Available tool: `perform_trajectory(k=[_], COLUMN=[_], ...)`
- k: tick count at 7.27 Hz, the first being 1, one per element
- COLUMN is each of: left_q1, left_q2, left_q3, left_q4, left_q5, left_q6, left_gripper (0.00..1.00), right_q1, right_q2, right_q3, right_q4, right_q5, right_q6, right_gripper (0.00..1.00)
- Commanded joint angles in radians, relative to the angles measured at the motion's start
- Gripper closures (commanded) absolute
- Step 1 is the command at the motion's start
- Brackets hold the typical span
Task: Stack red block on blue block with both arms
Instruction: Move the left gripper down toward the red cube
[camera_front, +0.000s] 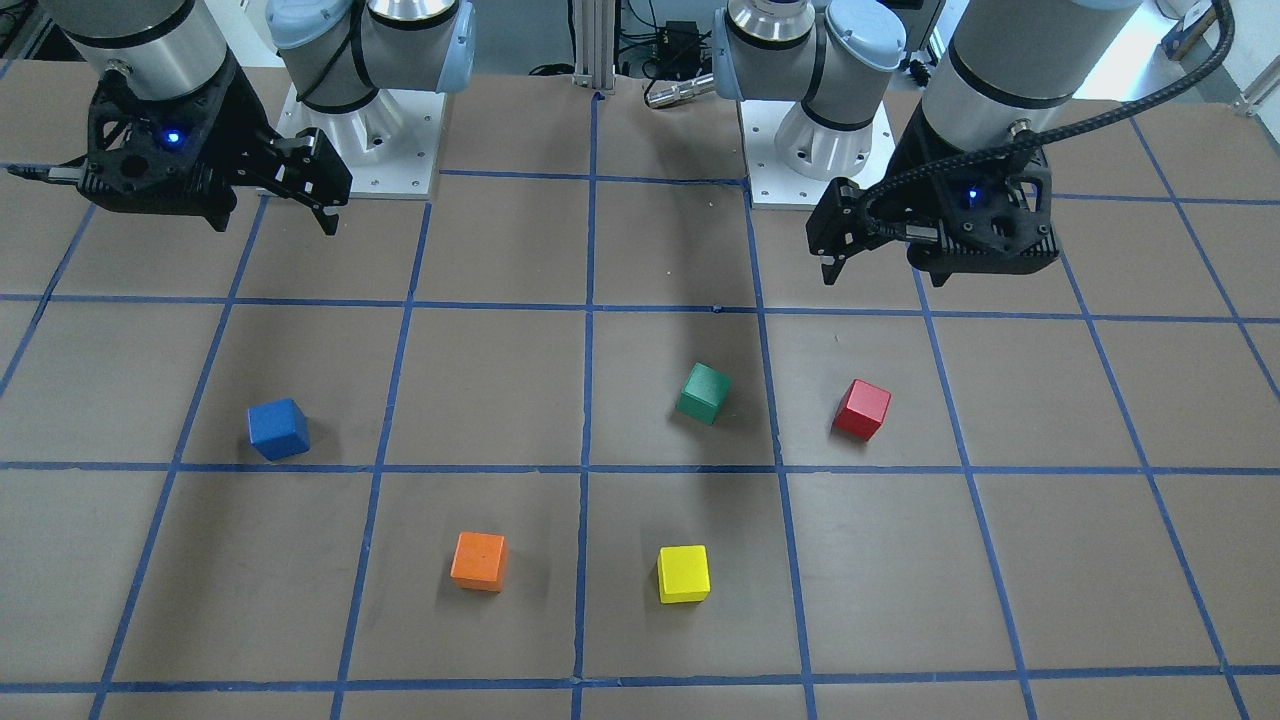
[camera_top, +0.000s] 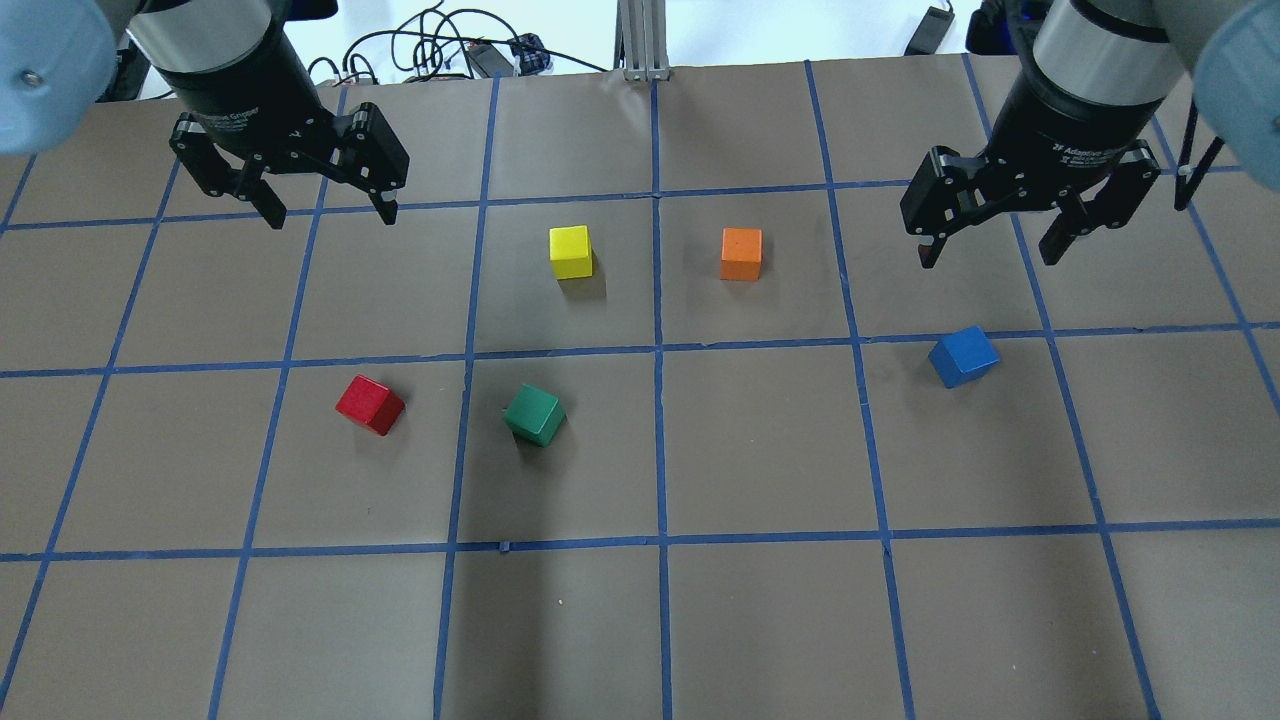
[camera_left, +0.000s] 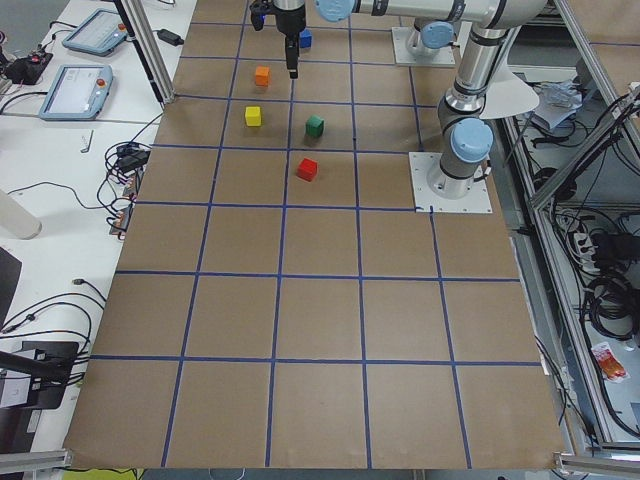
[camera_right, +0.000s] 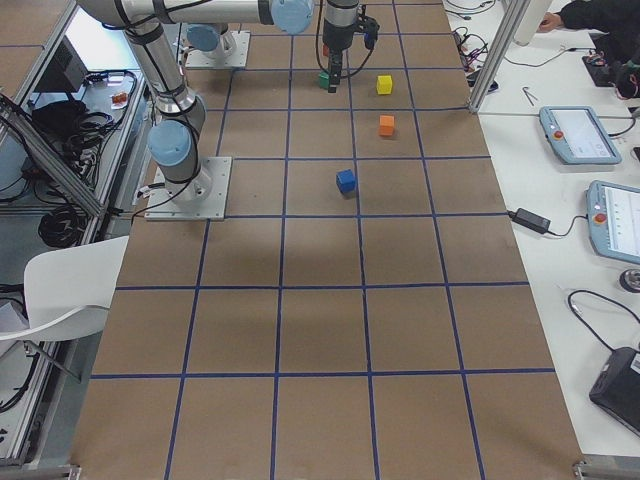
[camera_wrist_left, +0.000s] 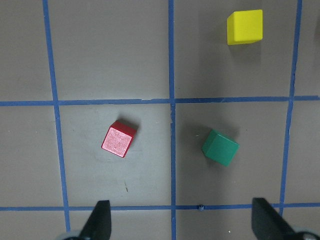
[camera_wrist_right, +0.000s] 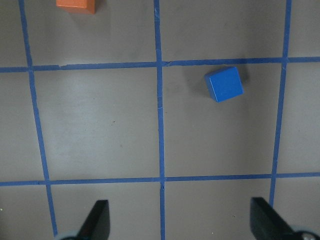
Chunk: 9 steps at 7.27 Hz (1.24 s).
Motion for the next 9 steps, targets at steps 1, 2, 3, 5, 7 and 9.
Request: perform_trajectory(k=[1, 2, 3, 5, 7, 9], left_q1=[0.001, 0.012, 0.017, 0.047, 0.11, 0.181], left_q2=[0.021, 0.015, 0.018, 0.023, 0.021, 0.003], left_q3=[-0.055, -0.074, -0.127, -0.253, -0.407, -0.561], left_q4=[0.008, 0.058, 0.067, 0.159, 0.362, 0.571], left_q5=[-0.003, -0.004, -0.001, 0.003, 0.002, 0.005], left_q6=[0.01, 0.071, 0.138, 0.298, 0.326, 0.464], left_gripper=[0.0, 0.0, 0.0, 0.07, 0.0, 0.0], right_q1=[-0.001, 0.0, -0.001, -0.001, 0.0, 0.0], right_q2=[0.001, -0.001, -0.001, 0.001, -0.001, -0.001], right_q3=[0.001, 0.001, 0.001, 0.001, -0.002, -0.002], right_q4=[-0.002, -0.002, -0.002, -0.002, -0.004, -0.004], right_q5=[0.001, 0.009, 0.008, 0.008, 0.011, 0.012], right_q6=[0.0, 0.0, 0.0, 0.0, 0.0, 0.0], right_gripper=[0.0, 0.0, 0.0, 0.0, 0.0, 0.0])
